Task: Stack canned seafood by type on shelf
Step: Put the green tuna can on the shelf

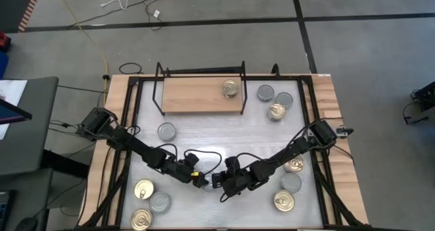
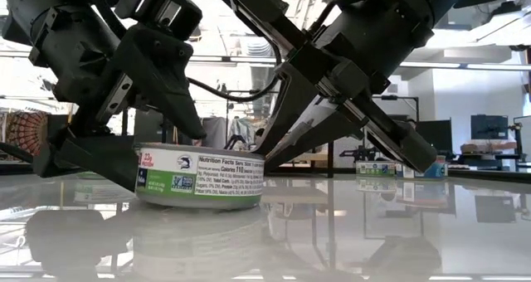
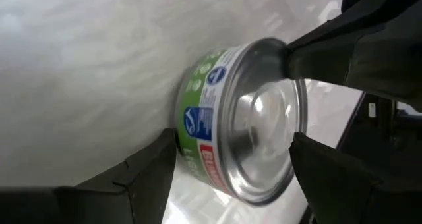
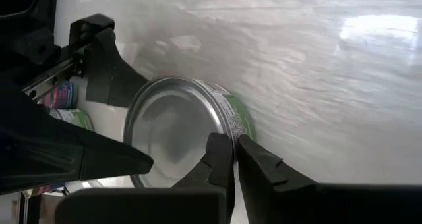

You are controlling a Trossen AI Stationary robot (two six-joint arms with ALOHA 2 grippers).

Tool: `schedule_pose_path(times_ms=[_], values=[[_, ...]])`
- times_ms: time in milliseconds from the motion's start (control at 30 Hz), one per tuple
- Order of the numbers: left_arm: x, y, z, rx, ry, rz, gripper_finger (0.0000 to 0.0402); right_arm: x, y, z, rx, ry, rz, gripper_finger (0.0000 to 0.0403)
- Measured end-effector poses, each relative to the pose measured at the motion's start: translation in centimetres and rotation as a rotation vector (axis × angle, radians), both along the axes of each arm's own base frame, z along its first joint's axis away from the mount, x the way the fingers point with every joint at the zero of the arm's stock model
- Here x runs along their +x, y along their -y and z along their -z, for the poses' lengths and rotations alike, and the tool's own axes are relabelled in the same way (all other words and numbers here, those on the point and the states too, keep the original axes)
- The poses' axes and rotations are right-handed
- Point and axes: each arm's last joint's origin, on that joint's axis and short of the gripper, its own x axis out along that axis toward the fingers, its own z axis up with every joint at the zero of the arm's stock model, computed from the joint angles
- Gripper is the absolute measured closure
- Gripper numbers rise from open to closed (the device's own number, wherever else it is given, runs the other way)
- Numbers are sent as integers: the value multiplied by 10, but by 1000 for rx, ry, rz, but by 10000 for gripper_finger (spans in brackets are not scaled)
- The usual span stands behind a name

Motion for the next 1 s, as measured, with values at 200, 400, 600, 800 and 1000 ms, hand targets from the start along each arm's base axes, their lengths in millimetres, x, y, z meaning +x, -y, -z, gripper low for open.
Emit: schedule_pose_path(times_ms=[200, 400, 600, 800, 1000], values=[[0, 2, 0, -81, -30, -12, 116, -1, 0, 1, -7, -11, -2, 372], [3, 5, -5, -137, 21, -10, 116, -1, 0, 1, -8, -6, -7, 374], [8, 2, -7, -132, 78, -29, 116, -1, 0, 2, -19, -11, -18, 375], [10, -3, -3, -107, 63, -56, 116, 0, 0, 1, -26, 5, -18, 374], [12, -9, -2, -94, 61, -78, 132, 1, 0, 0, -29, 10, -17, 374]])
